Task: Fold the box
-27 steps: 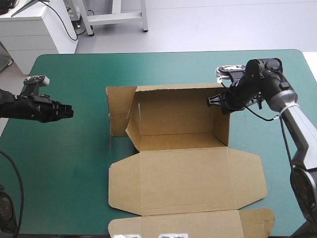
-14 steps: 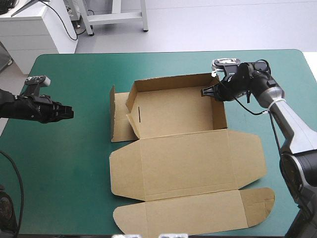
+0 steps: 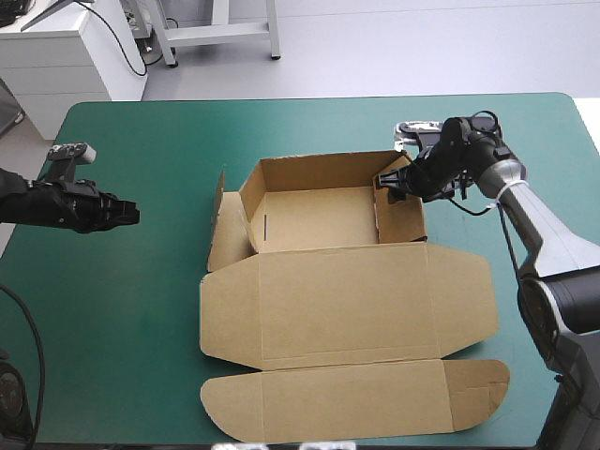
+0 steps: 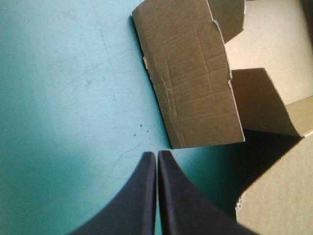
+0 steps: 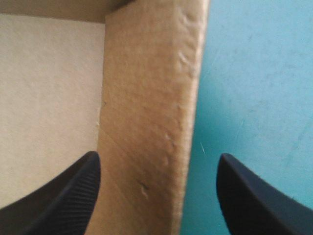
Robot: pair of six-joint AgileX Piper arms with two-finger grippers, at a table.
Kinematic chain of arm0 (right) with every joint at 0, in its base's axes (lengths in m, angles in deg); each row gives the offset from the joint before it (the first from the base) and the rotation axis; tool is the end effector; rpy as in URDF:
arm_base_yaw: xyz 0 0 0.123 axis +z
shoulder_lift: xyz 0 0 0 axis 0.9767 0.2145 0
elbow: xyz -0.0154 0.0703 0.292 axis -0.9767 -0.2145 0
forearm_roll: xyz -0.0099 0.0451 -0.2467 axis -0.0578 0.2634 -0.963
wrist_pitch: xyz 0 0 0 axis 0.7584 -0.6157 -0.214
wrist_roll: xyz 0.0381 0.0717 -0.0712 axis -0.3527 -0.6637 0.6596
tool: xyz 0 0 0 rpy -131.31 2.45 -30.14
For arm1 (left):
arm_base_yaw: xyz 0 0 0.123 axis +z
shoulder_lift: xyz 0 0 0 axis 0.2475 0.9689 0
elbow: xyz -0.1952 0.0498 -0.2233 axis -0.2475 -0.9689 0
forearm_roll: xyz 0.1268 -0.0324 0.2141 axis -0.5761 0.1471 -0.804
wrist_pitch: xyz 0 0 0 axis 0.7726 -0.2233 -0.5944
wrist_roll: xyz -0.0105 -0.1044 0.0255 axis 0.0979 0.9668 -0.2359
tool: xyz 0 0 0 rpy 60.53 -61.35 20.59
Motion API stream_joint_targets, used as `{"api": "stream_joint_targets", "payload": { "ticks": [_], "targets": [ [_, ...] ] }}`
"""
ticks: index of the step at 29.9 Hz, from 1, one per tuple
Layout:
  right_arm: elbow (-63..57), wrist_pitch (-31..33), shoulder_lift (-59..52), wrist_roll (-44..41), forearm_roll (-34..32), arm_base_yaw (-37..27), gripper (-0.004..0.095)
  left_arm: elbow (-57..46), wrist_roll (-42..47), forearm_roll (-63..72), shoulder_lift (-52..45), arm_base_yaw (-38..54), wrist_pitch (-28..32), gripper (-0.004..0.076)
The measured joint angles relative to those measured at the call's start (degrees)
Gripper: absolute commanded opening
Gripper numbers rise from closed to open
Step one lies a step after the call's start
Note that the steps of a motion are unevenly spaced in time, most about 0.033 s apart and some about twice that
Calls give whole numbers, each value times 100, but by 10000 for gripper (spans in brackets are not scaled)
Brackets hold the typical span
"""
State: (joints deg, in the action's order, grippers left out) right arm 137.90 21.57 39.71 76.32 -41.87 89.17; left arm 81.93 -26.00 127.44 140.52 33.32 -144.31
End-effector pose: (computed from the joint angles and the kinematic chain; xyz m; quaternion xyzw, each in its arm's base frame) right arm 0.4125 0.1019 0.2853 -0.0647 0.9738 0.1079 0.1894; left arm 0.2985 0.0351 0.3413 0.0862 0.9341 -0.2278 0.2611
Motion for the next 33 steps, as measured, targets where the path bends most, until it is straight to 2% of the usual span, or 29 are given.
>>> {"api": "stream_joint_targets", "payload": {
  "ticks": [6, 9, 17, 24, 33],
  "targets": [
    [854, 840, -6, -162, -79, 0, 746, 0, -5, 0, 0, 0, 0, -8],
    [953, 1064, -18, -318, -267, 0, 746, 0, -5, 0, 0, 0, -1, -8],
    [265, 1123, -15, -516, -353, 5, 744, 0, -5, 0, -2, 0, -1, -8],
    [10, 862, -4, -554, -277, 5, 743, -2, -11, 0, -2, 0, -1, -8],
    [-8, 879, 168, -549, -4, 5, 516, -2, -23, 0, -2, 0, -1, -8]
  ]
}}
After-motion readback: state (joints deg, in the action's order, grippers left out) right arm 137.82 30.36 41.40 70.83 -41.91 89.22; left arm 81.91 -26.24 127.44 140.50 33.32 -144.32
